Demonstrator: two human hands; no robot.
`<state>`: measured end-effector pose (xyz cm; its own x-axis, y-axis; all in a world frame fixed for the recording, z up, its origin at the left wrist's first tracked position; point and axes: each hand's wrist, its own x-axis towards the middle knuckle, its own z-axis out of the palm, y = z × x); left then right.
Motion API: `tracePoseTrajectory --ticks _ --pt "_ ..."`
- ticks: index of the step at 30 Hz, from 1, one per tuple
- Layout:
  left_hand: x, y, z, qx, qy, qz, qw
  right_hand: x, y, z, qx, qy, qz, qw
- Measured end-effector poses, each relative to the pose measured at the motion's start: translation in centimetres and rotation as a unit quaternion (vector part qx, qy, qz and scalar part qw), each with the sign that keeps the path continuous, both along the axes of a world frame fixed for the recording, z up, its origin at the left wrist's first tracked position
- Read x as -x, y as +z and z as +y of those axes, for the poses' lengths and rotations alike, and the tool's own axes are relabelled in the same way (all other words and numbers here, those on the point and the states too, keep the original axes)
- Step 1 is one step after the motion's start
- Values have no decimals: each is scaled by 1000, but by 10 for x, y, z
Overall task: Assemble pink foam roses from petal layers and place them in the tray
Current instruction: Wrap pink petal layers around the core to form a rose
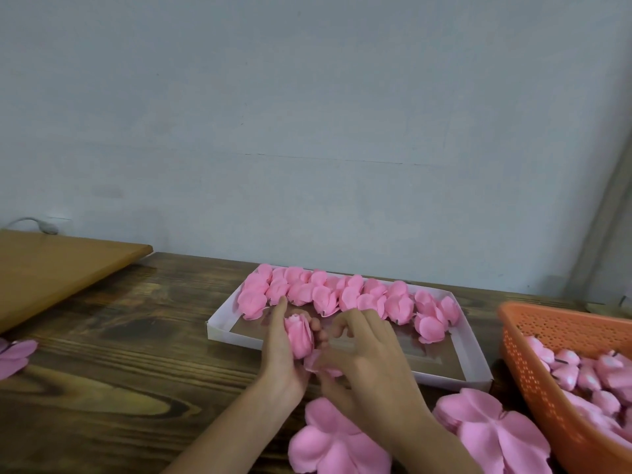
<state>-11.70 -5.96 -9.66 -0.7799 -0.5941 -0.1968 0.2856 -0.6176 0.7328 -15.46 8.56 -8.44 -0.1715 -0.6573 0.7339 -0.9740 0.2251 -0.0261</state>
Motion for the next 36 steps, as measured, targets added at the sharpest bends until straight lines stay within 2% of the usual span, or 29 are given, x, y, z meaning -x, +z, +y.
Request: tracePoseTrajectory --ticks 5,8,11,15,19,23,30,33,36 --pt "1 -4 4 6 -38 26 999 -6 1 -2 21 7 22 1000" --pt "1 -6 4 -40 -78 52 995 -5 1 0 3 32 40 999" --pt "2 -9 3 -50 -81 68 993 -4 1 0 -10 20 76 997" --pt "1 -7 9 -93 -109 102 984 -5 -3 -4 31 2 91 995" --pt "2 -5 9 -30 -63 45 997 -6 -6 -5 74 34 69 994" --pt "0 -1 13 -46 -90 96 990 -5 -4 -4 114 49 22 992" --pt "-3 -4 20 68 -111 123 984 0 -8 -2 140 28 -8 990" --pt "-2 -10 26 71 -131 123 981 -1 -7 -2 143 35 -2 989" --pt "-4 -11 29 34 -166 132 977 -5 -8 -3 139 47 8 989"
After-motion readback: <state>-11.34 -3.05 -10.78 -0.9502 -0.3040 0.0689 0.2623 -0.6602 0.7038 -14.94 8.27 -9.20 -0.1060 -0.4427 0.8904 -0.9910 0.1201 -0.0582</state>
